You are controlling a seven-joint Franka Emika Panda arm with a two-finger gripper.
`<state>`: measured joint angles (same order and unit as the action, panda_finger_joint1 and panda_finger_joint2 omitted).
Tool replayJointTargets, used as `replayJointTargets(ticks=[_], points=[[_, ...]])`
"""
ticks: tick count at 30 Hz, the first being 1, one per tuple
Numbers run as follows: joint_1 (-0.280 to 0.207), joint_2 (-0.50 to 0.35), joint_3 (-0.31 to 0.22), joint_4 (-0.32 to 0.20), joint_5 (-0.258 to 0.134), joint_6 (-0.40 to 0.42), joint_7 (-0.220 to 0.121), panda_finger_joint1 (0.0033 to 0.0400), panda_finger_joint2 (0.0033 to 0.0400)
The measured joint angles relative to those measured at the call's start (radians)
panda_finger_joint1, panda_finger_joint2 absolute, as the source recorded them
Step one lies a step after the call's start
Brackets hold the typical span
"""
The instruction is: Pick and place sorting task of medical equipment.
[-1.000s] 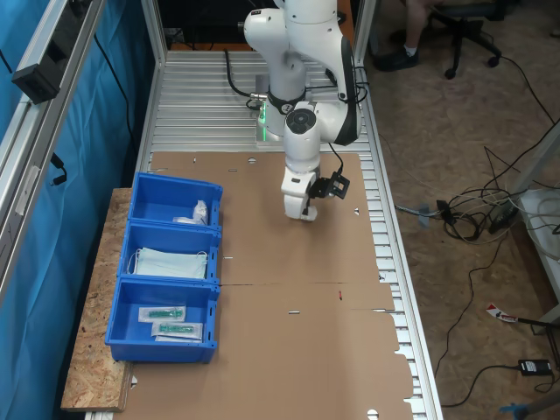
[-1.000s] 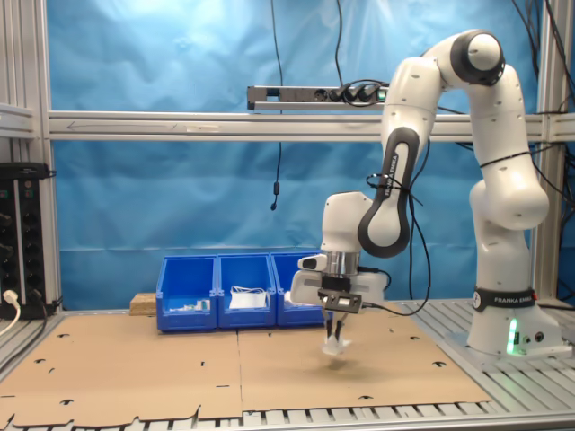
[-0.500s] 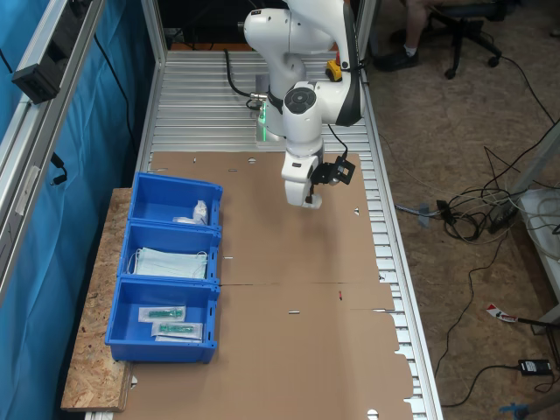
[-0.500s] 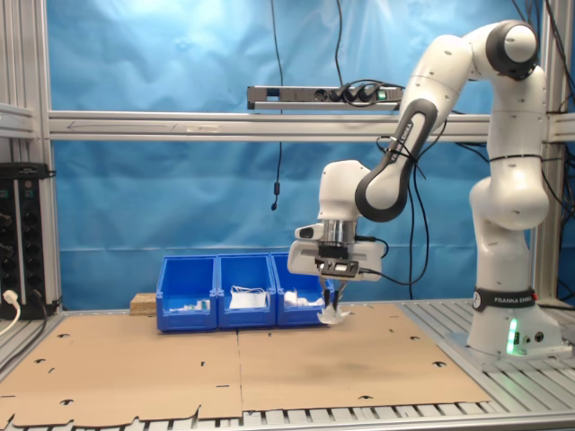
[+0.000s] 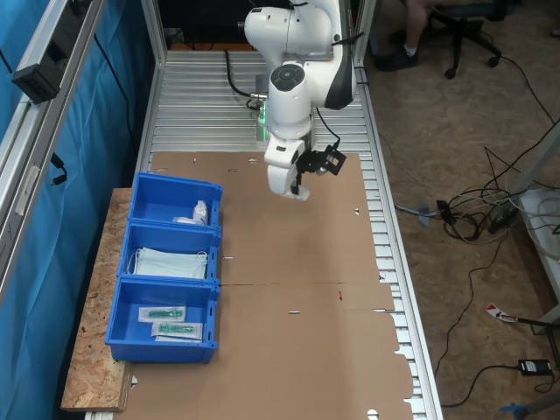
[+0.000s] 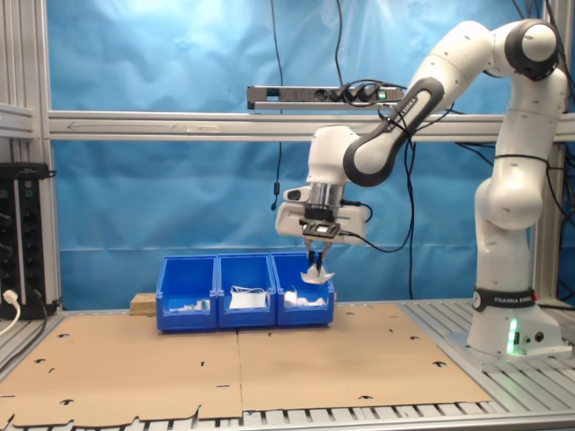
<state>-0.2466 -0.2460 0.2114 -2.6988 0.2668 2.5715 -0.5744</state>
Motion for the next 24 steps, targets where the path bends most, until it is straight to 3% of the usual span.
replayJointTargets(ticks=[6, 7, 11, 17, 24], points=[[-0.115, -0.026, -0.003, 0.051, -0.145, -0.044, 0.024, 0.0043, 0.0043], [-0.152, -0.031, -0.005, 0.065, -0.189, -0.054, 0.031, 0.0043, 0.0043], [-0.224, -0.037, -0.007, 0.089, -0.261, -0.072, 0.039, 0.0043, 0.0043], [-0.325, -0.037, -0.009, 0.116, -0.331, -0.093, 0.055, 0.0043, 0.0043], [-0.412, -0.026, -0.02, 0.145, -0.38, -0.109, 0.068, 0.0043, 0.0043]])
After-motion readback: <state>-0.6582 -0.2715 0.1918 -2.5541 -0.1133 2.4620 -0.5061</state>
